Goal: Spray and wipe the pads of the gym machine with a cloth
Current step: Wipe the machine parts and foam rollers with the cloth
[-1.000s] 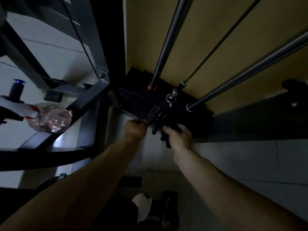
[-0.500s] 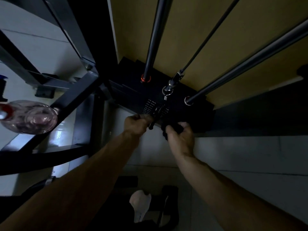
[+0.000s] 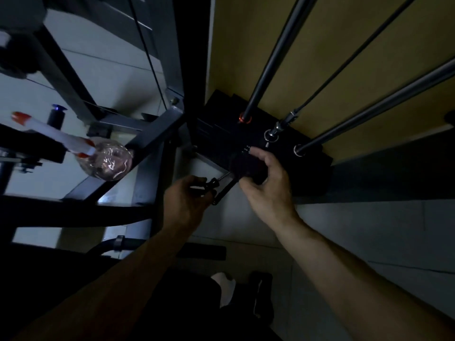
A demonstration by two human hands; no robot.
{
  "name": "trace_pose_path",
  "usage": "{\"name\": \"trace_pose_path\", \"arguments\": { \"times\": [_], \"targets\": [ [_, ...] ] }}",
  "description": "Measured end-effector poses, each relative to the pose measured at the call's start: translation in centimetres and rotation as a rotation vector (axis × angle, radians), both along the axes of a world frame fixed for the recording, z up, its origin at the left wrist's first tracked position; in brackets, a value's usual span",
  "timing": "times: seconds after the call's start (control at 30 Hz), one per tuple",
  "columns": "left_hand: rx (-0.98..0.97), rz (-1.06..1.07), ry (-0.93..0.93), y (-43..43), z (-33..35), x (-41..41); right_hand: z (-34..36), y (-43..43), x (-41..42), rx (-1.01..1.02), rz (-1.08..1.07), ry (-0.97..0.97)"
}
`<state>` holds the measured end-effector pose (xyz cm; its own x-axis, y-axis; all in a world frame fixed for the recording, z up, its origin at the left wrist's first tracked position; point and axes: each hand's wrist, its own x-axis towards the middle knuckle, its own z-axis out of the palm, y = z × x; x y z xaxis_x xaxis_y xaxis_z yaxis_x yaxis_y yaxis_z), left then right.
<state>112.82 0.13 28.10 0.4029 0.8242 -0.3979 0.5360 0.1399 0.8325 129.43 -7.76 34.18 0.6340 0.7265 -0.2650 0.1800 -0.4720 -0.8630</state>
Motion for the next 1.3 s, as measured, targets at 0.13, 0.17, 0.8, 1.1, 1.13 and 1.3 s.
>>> {"name": "trace_pose_path", "arguments": {
  "times": [0.13, 0.17, 0.8, 1.1, 1.13, 1.3],
  "targets": [
    [0.093, -0.013, -0.077, 1.6, 2.0, -0.5, 1.7, 2.6, 1.4, -0.245, 0.248, -0.070],
    [0.107, -0.032, -0.101, 2.1, 2.8, -0.3, 2.2, 3.2, 2.1, -0.365, 0.415, -0.151],
    [-0.900, 0.348, -0.181, -2.3, 5.5, 4.7, 2.1, -3.7, -0.7, -0.394, 0.529, -0.227],
    [-0.205, -0.164, -0.005, -3.0, 4.9, 2.9, 2.6, -2.6, 0.6, -0.076, -0.070, 0.134],
    [-0.141, -0.237, 0.024, -3.2, 4.8, 3.0, 2.4, -2.3, -0.1, -0.080, 0.024, 0.114],
    [0.266, -0.492, 0.140, -3.2, 5.4, 2.9, 0.9, -1.1, -1.0, -0.076, 0.260, -0.101]
  ]
}}
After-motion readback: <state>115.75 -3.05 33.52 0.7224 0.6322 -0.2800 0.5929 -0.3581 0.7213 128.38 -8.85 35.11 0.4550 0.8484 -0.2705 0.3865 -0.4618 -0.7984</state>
